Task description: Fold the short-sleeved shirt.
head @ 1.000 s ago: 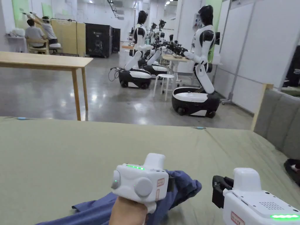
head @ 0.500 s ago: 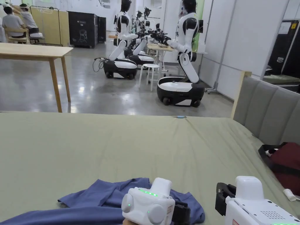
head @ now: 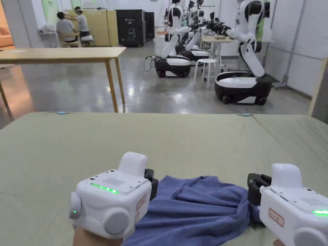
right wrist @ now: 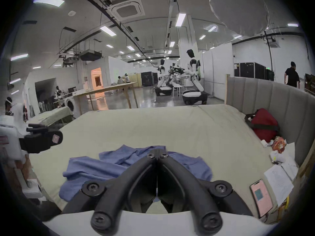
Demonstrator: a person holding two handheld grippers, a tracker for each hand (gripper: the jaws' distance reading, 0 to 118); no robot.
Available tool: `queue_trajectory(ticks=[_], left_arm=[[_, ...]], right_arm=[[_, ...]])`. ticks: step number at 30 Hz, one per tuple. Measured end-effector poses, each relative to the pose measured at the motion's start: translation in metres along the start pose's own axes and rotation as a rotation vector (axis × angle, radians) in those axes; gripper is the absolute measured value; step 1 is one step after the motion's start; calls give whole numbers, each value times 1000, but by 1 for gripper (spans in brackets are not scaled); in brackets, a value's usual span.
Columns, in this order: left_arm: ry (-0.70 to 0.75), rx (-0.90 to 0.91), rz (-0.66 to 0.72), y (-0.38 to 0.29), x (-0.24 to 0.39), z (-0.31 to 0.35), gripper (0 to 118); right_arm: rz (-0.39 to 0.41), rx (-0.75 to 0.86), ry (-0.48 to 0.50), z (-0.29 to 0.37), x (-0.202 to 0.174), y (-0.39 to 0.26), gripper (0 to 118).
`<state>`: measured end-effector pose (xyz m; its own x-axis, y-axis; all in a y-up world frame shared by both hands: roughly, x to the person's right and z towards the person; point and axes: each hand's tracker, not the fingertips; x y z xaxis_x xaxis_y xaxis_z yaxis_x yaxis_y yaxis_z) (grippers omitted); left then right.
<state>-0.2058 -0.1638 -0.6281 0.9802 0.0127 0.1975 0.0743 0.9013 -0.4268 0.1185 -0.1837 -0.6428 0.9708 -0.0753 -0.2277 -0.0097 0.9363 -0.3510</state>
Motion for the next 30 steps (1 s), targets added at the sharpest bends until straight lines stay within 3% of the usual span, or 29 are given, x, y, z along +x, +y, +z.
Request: queue_trajectory(ticks=[2,4,7,11,12,14,15,16,17,21,24,26,28,30], left_arm=[[-16,-56,81,-10,-40,2,0],[112,-112,58,-15,-83,0,0],[208,-233,150,-30,-159,-11,0],[307,-338,181,-52,-217,-31,0],[294,-347,185,-56,-222,-36,6],[248,-360,175,-62,-214,-45,58],[234,-363,162,-64,-210,-52,75],[216,-387,142,-68,-206,-63,75],[196,-403,120,-74,-200,-75,116],[232,-442,96,-73,-202,-147,116],[257,-453,83,-92,-211,-137,108],[285,-492,86,-98,-208,-148,96],[307,-567,53,-108,-208,-158,69],[316,-502,49,-107,-186,-142,55]], right_arm=[[18,-6,24,-2,-13,-2,0],[44,-7,37,-2,-19,-4,0],[76,-16,42,-8,-24,-9,1],[54,-53,47,-25,-24,-14,0],[50,-58,45,-28,-24,-15,0],[50,-72,41,-34,-21,-18,0],[50,-77,39,-37,-20,-19,1],[51,-84,36,-40,-18,-19,1],[52,-92,31,-41,-16,-20,1],[58,-118,-6,-46,0,-22,0],[57,-135,-46,-45,22,-24,0],[39,-154,-88,-43,44,-27,0],[23,-179,-134,-44,68,-30,0],[5,-195,-183,-45,91,-33,0]])
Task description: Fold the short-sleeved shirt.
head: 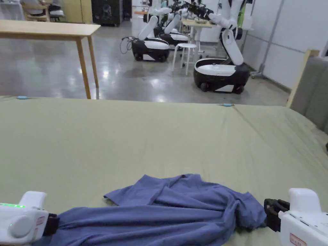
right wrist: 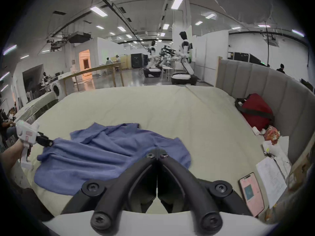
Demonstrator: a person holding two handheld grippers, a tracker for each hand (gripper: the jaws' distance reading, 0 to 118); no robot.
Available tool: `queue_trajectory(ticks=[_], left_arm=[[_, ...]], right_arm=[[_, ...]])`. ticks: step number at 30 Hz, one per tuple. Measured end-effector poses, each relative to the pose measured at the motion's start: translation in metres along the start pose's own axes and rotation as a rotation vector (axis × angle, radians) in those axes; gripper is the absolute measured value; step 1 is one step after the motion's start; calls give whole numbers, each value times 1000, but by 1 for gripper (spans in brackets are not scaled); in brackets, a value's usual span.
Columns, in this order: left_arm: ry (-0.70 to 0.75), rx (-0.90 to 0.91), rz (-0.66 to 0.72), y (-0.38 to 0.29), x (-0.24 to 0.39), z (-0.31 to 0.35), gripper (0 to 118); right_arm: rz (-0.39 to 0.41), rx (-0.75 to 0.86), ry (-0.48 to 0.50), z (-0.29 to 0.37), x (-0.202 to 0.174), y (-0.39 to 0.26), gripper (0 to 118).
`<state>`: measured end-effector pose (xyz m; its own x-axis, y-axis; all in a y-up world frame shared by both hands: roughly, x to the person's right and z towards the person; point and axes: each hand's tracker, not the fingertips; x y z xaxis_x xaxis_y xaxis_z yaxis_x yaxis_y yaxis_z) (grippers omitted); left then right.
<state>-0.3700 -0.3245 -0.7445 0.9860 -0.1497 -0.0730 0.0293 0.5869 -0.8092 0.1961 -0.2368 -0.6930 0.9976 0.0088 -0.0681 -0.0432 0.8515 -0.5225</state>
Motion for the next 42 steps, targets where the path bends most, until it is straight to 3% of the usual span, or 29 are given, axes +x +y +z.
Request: queue_trajectory(ticks=[3,5,6,7,8,9,11,13,17,18,19,21,22,23,28,32,42], left_arm=[[1,52,-47,-9,33,31,2],[-32,9,-58,0,23,25,1],[-78,7,-28,4,20,30,1],[-125,12,28,9,16,37,1],[-114,47,48,6,16,41,1],[-110,56,30,10,14,48,1],[-121,78,28,19,8,61,1],[-120,98,14,17,15,70,1],[-90,130,13,22,17,80,1],[-88,131,15,24,14,80,1],[-83,131,18,27,12,79,1],[-76,132,19,24,16,81,1],[-73,131,22,26,15,82,1],[-72,135,25,27,13,83,1],[-59,191,37,28,10,104,1],[-50,253,50,42,2,128,1],[25,479,63,126,-28,218,1]], right_arm=[[-65,-55,-52,-19,36,-2,1],[-71,-90,-70,-38,52,0,1],[-61,-93,-71,-46,55,0,13],[-42,-108,-70,-55,58,1,44],[-28,-131,-65,-67,61,2,88],[-21,-164,-64,-79,62,4,118],[-23,-250,-55,-101,62,3,114],[-17,-205,-50,-118,59,1,114],[53,-306,-88,-152,44,-9,114],[60,-352,-82,-158,40,-14,107],[74,-414,-70,-160,34,-17,90],[29,-440,-11,-163,30,-24,36],[14,-385,-62,-159,30,-22,29],[-21,-396,-23,-153,32,-18,15],[-72,-334,-9,-119,53,12,11],[-69,-244,-4,-84,56,49,11],[101,52,7,1,28,181,11]])
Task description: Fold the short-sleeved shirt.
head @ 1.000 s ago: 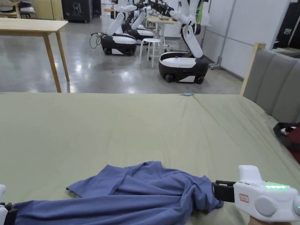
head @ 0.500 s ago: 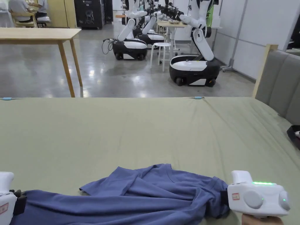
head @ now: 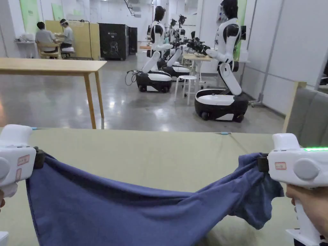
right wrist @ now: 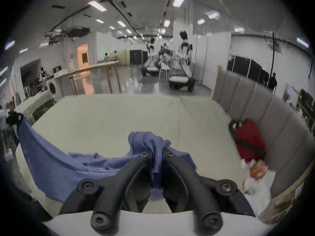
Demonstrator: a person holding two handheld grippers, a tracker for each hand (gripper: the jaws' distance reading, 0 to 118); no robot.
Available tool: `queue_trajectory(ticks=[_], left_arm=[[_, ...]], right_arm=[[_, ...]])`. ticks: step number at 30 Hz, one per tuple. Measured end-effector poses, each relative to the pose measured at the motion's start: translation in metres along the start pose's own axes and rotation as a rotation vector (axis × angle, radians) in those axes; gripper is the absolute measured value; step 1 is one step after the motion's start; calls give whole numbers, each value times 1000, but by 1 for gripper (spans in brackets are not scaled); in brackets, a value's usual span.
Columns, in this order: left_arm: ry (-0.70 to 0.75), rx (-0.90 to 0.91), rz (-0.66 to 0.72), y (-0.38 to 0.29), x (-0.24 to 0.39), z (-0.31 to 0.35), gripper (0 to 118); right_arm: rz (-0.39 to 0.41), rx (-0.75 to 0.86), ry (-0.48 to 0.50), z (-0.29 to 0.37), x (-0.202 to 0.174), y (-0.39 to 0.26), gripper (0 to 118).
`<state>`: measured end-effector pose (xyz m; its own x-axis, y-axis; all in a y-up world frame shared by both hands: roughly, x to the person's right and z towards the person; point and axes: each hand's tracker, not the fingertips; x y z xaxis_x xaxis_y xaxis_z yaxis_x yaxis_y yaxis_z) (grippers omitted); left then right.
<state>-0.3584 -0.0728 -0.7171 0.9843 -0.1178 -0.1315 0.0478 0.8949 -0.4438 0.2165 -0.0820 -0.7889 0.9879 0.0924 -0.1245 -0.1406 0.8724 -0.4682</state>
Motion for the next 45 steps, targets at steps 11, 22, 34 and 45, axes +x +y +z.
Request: queue_trajectory(ticks=[11,22,34,45], left_arm=[[56,188,105,145,-50,14,1],[136,237,63,210,-62,-36,1],[86,60,137,97,-48,-125,1],[-108,-52,158,-31,-38,-18,1]], right_arm=[[-38,291,-62,63,9,179,11],[-71,342,-77,7,-3,219,11],[-101,127,-73,-112,-19,99,11],[34,-35,-16,-14,-6,-53,11]])
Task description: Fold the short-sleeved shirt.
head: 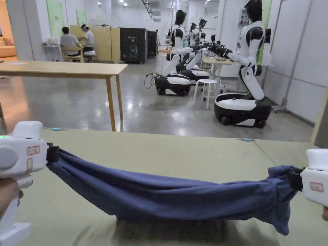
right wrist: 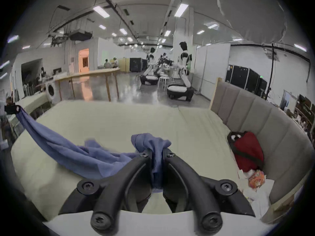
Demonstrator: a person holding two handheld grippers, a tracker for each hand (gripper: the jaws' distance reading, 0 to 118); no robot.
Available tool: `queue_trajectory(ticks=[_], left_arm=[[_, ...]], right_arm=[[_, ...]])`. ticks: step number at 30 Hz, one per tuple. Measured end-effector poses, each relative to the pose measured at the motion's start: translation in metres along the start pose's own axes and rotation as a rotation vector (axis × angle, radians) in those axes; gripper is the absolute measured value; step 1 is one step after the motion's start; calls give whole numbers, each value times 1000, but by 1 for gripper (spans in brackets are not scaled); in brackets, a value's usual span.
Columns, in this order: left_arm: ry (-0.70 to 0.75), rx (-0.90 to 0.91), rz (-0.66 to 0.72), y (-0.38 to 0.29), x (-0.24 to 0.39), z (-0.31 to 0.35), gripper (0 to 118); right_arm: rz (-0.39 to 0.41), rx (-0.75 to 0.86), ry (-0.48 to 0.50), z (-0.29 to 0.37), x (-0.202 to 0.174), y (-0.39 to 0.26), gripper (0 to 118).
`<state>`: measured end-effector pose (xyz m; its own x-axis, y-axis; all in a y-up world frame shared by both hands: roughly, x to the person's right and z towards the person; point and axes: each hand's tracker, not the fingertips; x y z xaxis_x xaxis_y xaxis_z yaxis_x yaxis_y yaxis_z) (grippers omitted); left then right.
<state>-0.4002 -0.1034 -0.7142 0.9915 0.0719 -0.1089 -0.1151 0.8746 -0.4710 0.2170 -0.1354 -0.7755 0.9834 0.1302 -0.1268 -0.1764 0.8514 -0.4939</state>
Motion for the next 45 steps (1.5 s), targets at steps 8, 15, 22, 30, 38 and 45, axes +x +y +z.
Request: queue_trajectory(ticks=[8,15,22,30,38,45], left_arm=[[47,-264,1,-175,-16,19,1],[134,-190,-18,-194,-13,46,116],[49,161,-123,-150,65,106,117],[60,12,-87,-164,46,90,0],[128,-130,55,-195,-66,77,51],[26,-251,88,-228,-88,28,116]], right_arm=[[17,-232,48,0,-11,-178,11],[-76,-173,-44,15,10,-161,116],[-56,265,207,88,-80,-90,118],[-50,230,282,74,-152,-98,0],[17,180,286,65,-170,-113,0],[23,96,292,44,-187,-125,0]])
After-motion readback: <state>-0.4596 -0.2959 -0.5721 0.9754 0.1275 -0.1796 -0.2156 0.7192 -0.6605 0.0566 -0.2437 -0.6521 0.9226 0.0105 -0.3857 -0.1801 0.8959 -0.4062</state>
